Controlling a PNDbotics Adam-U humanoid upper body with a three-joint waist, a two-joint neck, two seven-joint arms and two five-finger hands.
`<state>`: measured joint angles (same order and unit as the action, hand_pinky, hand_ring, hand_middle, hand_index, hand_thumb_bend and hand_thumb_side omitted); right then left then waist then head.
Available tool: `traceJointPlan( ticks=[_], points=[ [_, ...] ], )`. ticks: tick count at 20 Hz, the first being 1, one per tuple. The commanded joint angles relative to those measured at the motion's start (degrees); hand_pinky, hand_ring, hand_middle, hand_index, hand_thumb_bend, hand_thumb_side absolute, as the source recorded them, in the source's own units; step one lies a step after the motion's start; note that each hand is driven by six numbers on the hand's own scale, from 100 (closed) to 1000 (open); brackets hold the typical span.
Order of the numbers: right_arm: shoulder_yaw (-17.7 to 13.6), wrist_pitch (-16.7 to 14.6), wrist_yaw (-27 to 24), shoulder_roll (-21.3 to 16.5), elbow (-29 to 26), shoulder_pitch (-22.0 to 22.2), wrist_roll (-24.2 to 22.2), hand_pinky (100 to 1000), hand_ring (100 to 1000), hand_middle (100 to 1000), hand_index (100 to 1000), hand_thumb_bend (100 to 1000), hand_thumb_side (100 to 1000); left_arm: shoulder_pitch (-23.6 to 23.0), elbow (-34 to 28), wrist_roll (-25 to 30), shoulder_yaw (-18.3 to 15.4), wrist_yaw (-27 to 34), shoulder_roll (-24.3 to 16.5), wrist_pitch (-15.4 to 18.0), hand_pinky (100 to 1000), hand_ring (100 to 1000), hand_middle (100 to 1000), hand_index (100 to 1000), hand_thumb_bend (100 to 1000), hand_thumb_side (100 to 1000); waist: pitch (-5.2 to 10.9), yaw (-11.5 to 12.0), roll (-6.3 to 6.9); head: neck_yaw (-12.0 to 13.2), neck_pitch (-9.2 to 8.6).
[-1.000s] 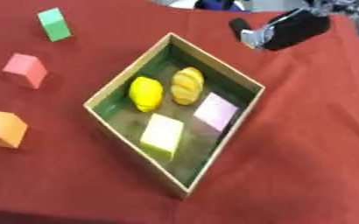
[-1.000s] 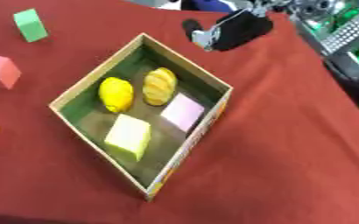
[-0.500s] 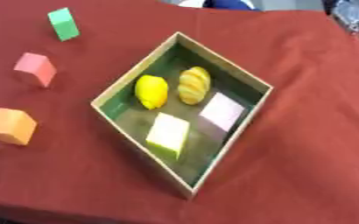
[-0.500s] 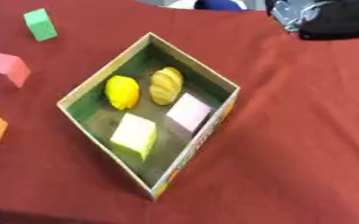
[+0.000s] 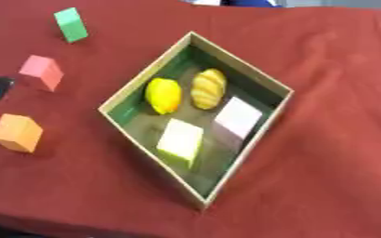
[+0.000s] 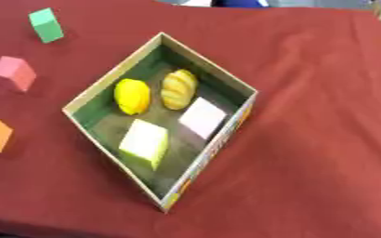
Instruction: Pick up objects on the table and place them in the box.
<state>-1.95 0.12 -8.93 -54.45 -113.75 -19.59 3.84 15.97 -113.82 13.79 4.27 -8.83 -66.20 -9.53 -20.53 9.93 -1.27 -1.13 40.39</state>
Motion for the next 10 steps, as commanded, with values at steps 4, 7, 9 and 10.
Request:
traceJointPlan(
  ticks=[4, 7, 9, 10],
  points=[
    [-3.50, -0.66, -0.59, 1.47, -0.84, 4.48, 4.18, 828, 870, 746, 841, 100, 612, 0.05, -0.78, 10.13, 0.50, -0.11, -5.49, 2.35, 819, 766, 750, 878, 447, 281, 0.67, 0.04, 0.60, 0.15, 0.44],
    [-4.38, -1.62, -0.14, 2.25, -0.84, 6.27, 5.71, 826, 863, 737, 836, 100, 612, -0.76, -0.78, 13.76, 0.50, 0.16, -6.73, 3.81, 825, 776, 755, 875, 478, 238, 0.59, 0.26, 0.87, -0.12, 0.47],
    [-4.71, -2.16, 0.02, 2.69, -0.84, 6.99, 6.45, 825, 860, 734, 833, 100, 611, -1.04, -0.78, 16.36, 0.79, -0.34, -7.46, 4.27, 830, 787, 764, 875, 530, 161, 0.53, 0.37, 0.98, -0.23, 0.45],
    [-4.84, -2.43, 0.07, 2.96, -0.84, 7.18, 6.72, 824, 857, 731, 831, 100, 611, -1.09, -0.78, 17.81, 1.01, -0.90, -7.69, 4.31, 833, 792, 766, 871, 561, 126, 0.48, 0.37, 0.99, -0.25, 0.42]
  ],
)
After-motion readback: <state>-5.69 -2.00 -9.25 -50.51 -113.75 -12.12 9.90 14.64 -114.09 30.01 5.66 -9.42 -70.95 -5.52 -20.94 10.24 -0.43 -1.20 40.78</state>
